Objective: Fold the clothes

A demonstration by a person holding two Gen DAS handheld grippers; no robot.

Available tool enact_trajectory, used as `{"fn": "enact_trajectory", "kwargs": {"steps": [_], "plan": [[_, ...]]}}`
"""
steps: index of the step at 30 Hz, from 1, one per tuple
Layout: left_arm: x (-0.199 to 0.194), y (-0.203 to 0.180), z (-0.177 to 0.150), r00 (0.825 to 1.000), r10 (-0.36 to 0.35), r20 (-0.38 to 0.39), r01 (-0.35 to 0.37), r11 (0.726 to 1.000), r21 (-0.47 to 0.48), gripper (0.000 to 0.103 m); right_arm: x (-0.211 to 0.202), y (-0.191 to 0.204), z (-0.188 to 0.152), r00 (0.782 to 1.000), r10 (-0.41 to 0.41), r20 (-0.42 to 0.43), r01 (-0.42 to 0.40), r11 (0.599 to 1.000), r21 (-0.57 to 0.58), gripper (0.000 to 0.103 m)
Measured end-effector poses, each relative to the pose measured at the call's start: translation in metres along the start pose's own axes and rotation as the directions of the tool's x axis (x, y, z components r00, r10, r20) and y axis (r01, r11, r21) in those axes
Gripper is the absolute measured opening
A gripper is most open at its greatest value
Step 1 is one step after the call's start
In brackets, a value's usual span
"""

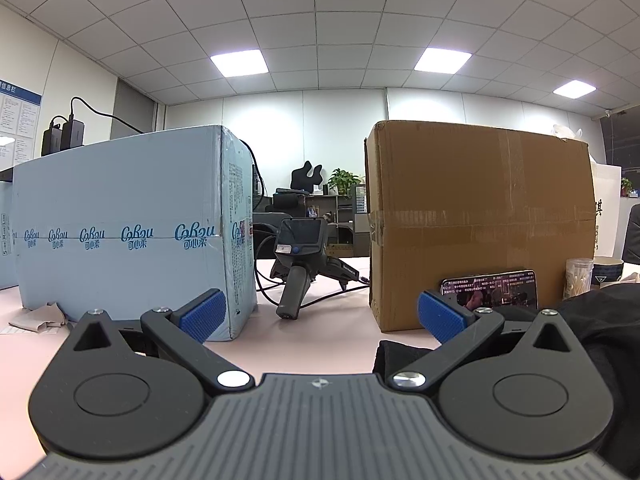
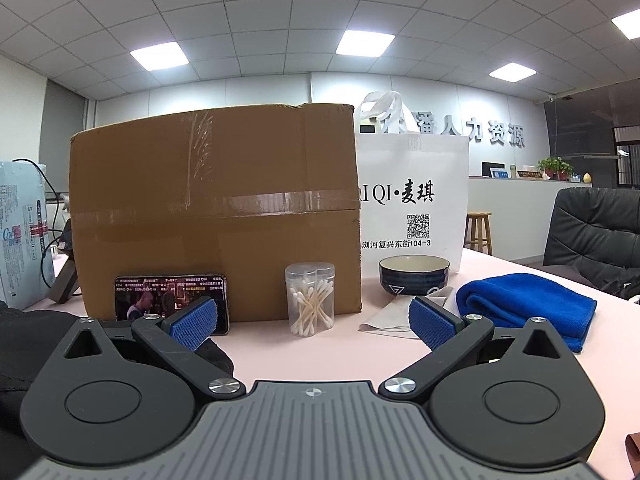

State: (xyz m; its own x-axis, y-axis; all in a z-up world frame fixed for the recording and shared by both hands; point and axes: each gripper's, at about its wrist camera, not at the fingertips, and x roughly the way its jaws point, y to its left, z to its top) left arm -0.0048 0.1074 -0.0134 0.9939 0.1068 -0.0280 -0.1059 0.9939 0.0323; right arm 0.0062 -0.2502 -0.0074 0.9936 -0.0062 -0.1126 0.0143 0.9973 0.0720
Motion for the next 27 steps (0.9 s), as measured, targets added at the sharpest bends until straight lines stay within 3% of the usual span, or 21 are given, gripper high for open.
{"fn": "enact_trajectory", "kwargs": {"steps": [27], "plan": [[-0.0008, -0.0014, -0.0015, 1.0, 0.003, -0.007, -0.003, 1.0, 0.001, 0.103, -0.009, -0.0025, -0.0003, 0.998, -0.012, 0.054, 0.01, 1.0, 0.025, 0.103]]}}
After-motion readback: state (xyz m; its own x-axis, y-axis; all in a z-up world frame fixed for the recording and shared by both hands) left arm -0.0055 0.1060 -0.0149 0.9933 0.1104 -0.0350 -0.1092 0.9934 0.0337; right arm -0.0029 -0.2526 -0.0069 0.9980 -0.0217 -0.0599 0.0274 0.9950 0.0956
